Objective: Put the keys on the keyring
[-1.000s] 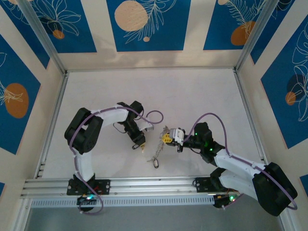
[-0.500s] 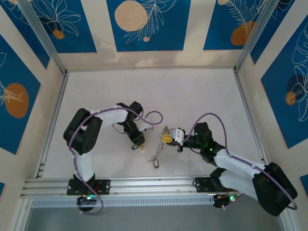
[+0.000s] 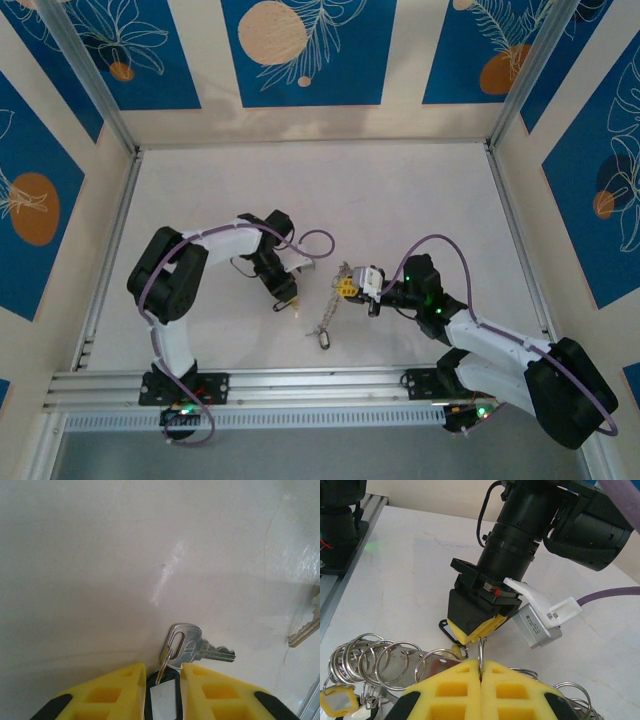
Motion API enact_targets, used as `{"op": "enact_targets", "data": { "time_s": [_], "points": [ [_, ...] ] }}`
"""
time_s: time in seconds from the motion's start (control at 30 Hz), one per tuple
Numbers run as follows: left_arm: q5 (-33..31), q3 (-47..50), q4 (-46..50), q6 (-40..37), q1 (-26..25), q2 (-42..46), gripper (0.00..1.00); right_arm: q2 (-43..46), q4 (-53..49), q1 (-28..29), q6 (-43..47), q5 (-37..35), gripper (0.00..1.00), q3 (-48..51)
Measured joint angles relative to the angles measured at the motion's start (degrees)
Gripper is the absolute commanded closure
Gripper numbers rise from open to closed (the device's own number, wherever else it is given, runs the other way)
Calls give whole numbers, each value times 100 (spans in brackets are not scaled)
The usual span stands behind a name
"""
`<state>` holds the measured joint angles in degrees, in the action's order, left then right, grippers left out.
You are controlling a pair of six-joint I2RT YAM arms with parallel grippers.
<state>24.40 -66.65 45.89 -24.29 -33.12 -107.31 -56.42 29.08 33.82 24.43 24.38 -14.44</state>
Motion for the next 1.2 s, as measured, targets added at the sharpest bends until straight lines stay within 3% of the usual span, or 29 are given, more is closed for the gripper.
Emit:
{"op": "enact_targets", "data": {
  "time_s": [0.47, 0.63, 0.77, 0.8, 0.87, 1.2],
  "points": [
    [153, 42, -52, -4, 0, 0, 86, 2, 0, 0, -2, 0, 100, 0],
    [348, 105, -151, -20, 0, 42, 100, 2, 0, 0, -2, 0, 100, 4],
    [424, 175, -192, -133, 2, 157, 100, 2, 0, -11, -2, 0, 100, 11],
    [431, 197, -192, -133, 2, 214, 99, 2, 0, -11, -2, 0, 100, 11],
    [431, 229, -199, -144, 2, 345, 85, 4, 0, -11, -2, 0, 100, 11],
    [341, 234, -192, -129, 2, 470, 74, 44, 2, -11, -2, 0, 100, 22]
  ]
}}
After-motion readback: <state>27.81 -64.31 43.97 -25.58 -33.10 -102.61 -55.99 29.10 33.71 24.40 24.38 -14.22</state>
